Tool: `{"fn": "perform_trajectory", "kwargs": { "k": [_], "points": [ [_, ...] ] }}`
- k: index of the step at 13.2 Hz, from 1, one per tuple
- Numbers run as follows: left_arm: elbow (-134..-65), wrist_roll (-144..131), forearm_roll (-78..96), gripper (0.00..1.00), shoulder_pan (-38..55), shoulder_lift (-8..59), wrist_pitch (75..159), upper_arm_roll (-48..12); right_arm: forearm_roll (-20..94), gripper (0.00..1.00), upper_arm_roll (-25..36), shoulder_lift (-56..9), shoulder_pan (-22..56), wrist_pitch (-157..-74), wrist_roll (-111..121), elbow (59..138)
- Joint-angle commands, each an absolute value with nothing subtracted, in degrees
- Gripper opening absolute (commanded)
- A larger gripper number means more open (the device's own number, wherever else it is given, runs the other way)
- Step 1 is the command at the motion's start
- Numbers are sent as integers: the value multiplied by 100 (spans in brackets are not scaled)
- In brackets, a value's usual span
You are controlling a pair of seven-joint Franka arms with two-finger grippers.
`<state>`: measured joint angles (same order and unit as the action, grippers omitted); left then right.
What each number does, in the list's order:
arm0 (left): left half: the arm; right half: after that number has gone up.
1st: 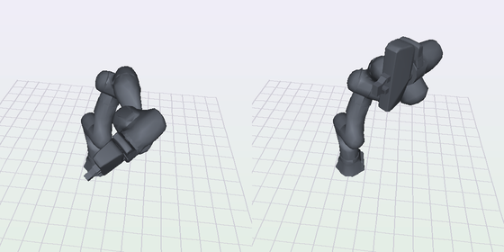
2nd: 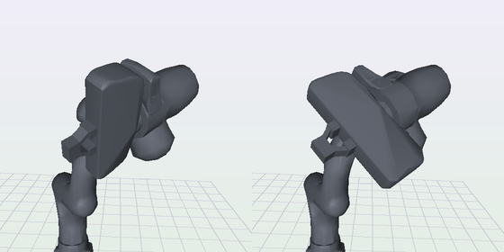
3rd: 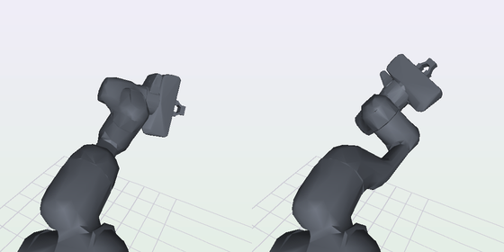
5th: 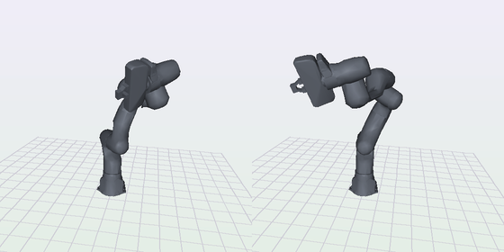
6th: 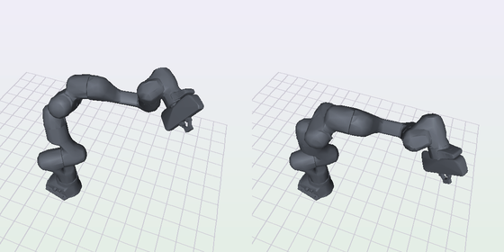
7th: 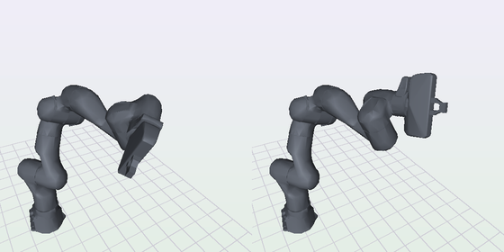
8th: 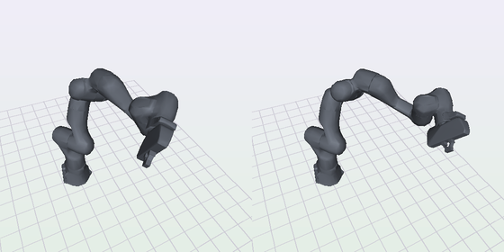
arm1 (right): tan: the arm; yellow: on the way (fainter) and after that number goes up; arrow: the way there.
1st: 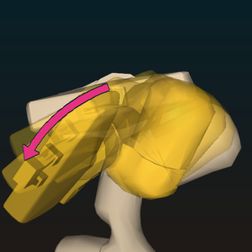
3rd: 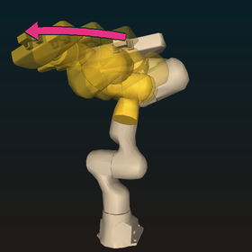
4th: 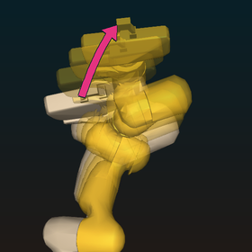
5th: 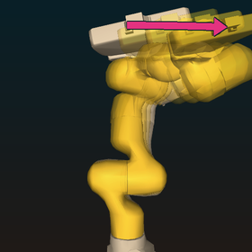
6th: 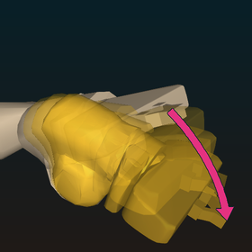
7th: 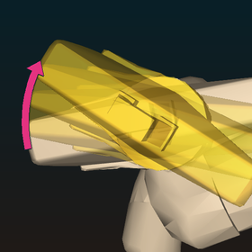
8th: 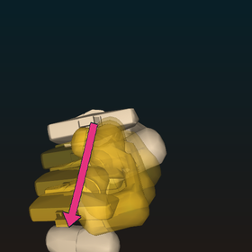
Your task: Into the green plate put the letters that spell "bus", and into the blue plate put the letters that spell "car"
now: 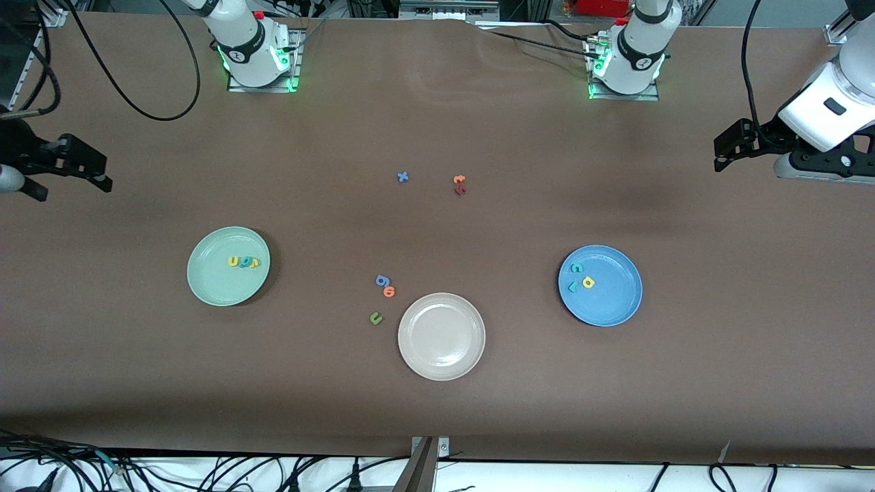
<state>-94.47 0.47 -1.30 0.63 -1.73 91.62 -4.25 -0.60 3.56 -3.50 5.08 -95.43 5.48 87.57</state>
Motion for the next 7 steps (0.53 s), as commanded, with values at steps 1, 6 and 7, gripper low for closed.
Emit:
{"fn": "perform_trajectory", "kwargs": {
  "k": [1, 6, 7],
  "points": [
    [-9272, 141, -246, 100, 70, -105, 9018, -413, -246, 100, 185, -334, 387, -9474, 421, 8710],
    [-9272, 132, -246, 100, 79, -105, 9018, -422, -246, 100, 176, -404, 387, -9800, 431, 8736],
    [-9272, 132, -246, 100, 79, -105, 9018, -422, -246, 100, 176, -404, 387, -9791, 431, 8754]
  ]
}}
